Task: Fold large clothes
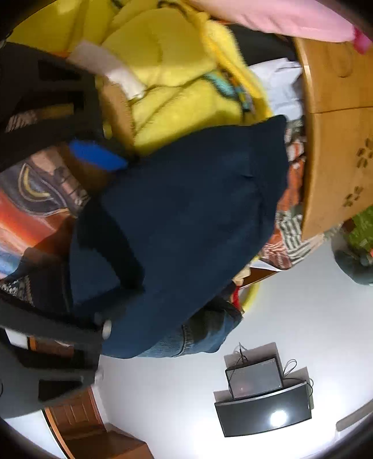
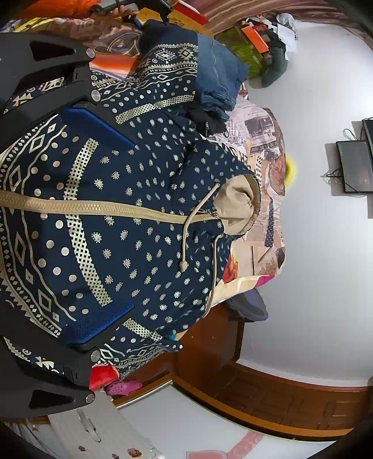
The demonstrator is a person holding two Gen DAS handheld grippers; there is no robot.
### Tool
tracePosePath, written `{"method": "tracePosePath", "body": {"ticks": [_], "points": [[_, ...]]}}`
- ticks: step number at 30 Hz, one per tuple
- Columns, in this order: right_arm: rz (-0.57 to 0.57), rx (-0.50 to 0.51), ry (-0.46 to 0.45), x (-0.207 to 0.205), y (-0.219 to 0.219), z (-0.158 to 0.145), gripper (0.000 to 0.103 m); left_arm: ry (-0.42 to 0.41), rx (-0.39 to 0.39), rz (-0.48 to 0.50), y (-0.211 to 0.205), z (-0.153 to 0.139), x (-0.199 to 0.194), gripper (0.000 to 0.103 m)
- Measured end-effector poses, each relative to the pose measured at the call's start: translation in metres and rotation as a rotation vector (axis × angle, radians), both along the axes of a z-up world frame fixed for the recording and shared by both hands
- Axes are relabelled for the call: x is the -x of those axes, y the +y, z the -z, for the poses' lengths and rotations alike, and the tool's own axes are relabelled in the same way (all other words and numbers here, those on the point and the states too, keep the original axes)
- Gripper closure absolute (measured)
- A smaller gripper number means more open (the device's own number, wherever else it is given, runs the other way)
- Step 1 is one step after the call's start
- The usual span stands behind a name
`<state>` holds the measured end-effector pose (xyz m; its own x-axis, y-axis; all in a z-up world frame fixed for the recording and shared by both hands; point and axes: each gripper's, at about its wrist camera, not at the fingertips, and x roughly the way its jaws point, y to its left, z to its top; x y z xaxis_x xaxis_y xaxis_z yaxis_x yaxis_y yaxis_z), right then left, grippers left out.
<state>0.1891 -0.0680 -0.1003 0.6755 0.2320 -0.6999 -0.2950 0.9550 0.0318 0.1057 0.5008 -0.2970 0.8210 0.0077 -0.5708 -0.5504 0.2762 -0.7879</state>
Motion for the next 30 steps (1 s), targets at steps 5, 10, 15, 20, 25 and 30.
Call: {"method": "tracePosePath", "body": {"ticks": [5, 10, 15, 20, 25, 30], "points": [[-0.011, -0.006, 0.013, -0.002, 0.001, 0.004, 0.000, 0.077, -0.158, -0.026, -0.001, -0.026, -0.004, 0.091], [-0.020, -0.013, 0.025, -0.005, 0.000, 0.007, 0.000, 0.103, -0.335, 0.000, -0.013, -0.078, -0.007, 0.100], [-0.032, -0.019, 0.019, -0.007, -0.004, 0.005, 0.000, 0.065, -0.496, 0.051, -0.044, -0.145, -0.020, 0.101], [-0.046, -0.020, -0.006, -0.007, -0.010, -0.002, 0.000, -0.032, -0.669, 0.117, -0.095, -0.225, -0.040, 0.101], [-0.048, -0.043, -0.033, -0.008, -0.021, -0.009, 0.000, -0.134, -0.789, 0.228, -0.163, -0.282, -0.066, 0.101], [-0.037, -0.074, -0.038, -0.012, -0.037, -0.011, 0.000, -0.191, -0.819, 0.378, -0.230, -0.304, -0.103, 0.101]]}}
